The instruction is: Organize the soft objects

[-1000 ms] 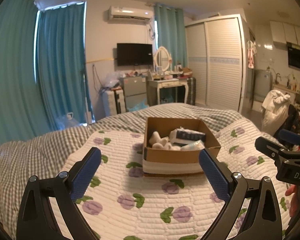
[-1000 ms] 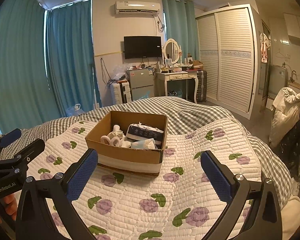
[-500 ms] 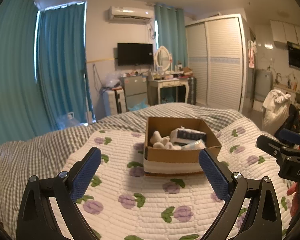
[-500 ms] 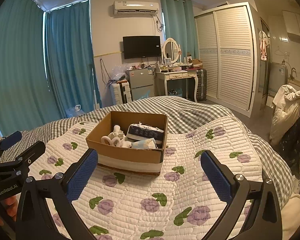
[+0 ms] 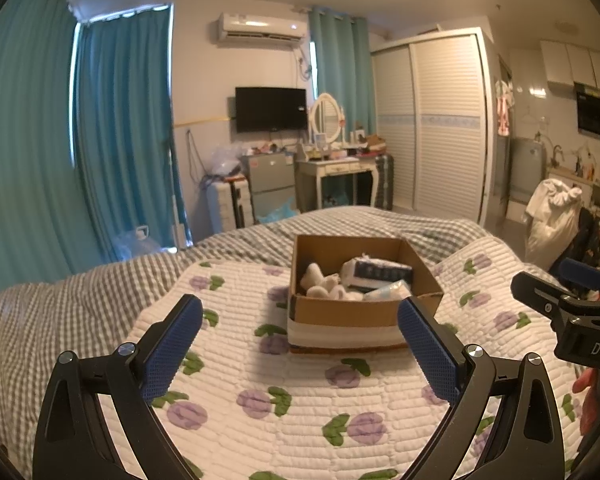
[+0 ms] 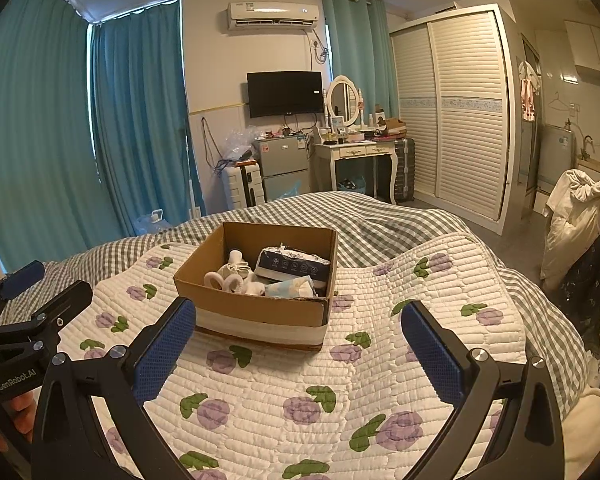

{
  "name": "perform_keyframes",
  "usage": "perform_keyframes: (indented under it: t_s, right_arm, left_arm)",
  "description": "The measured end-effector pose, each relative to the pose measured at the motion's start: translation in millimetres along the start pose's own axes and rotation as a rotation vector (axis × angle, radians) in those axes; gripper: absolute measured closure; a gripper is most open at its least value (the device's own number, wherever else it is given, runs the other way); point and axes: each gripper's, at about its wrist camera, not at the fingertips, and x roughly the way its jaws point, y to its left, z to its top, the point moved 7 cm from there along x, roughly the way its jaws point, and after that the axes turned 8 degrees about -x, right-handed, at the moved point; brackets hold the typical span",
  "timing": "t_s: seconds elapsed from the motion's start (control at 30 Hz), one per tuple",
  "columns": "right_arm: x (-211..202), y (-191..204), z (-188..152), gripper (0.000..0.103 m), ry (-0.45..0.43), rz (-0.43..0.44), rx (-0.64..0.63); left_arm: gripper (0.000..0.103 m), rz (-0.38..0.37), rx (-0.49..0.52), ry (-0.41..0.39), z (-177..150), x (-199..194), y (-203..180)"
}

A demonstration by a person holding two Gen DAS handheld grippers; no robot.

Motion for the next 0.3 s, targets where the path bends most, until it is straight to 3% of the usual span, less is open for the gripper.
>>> perform_keyframes:
  t_s: [0.3]
  right_arm:
    - [-0.2,2.9,1.9,0.000,-0.001,0.013,0.006]
  left_arm:
    - [0.003,-0.007,0.000,-0.001,0.8,-1.0,0.2]
